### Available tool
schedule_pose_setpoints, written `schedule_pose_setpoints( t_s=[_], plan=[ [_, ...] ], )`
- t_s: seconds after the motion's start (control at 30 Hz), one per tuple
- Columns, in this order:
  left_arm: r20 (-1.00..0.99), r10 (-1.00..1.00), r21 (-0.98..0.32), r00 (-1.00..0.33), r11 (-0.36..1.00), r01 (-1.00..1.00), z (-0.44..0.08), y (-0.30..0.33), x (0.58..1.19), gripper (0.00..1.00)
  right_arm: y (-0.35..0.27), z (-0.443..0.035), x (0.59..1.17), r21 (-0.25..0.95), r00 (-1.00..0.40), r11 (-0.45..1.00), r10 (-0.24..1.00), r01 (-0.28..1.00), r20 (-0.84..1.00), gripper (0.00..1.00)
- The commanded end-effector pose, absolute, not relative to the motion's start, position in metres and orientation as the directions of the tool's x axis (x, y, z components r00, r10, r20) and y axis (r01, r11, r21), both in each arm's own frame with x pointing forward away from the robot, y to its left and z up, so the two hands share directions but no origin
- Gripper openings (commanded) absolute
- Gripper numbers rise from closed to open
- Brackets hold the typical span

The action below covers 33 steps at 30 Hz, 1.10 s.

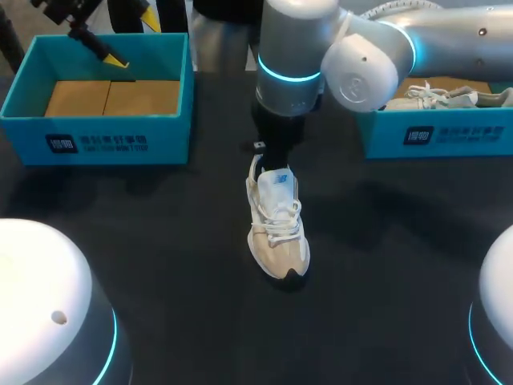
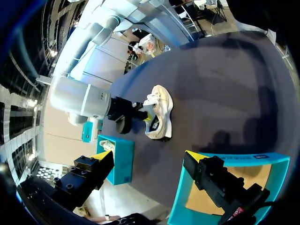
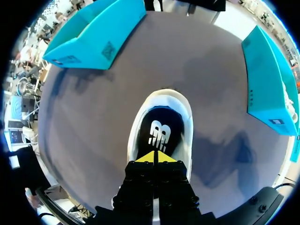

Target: Take the shoe out of the shoebox, open the shoe tongue, remove and reinsert the insole, then place the shoe into the shoebox

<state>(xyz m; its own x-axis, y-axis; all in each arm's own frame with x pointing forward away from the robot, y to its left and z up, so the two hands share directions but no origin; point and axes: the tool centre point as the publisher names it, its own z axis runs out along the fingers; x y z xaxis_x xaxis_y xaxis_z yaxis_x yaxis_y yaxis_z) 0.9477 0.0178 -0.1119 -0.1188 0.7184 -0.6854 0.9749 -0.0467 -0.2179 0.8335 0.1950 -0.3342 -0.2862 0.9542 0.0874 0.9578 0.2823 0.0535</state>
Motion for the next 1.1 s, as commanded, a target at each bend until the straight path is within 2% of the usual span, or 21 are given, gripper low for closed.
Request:
schedule_pose_setpoints(
  t_s=[0.03,1.1],
  plan=[
    [-0.685,0.719,-0.211,-0.118,-0.041,0.977,-0.113,0.018,0.944,1.0,0.197,-0.347,0.835,0.042,-0.283,0.28,0.955,0.959,0.093,0.0],
    [-0.685,0.719,-0.211,-0.118,-0.041,0.977,-0.113,0.018,0.944,1.0,0.192,-0.396,0.831,-0.027,-0.256,0.259,0.962,0.965,0.092,0.0]
  ],
)
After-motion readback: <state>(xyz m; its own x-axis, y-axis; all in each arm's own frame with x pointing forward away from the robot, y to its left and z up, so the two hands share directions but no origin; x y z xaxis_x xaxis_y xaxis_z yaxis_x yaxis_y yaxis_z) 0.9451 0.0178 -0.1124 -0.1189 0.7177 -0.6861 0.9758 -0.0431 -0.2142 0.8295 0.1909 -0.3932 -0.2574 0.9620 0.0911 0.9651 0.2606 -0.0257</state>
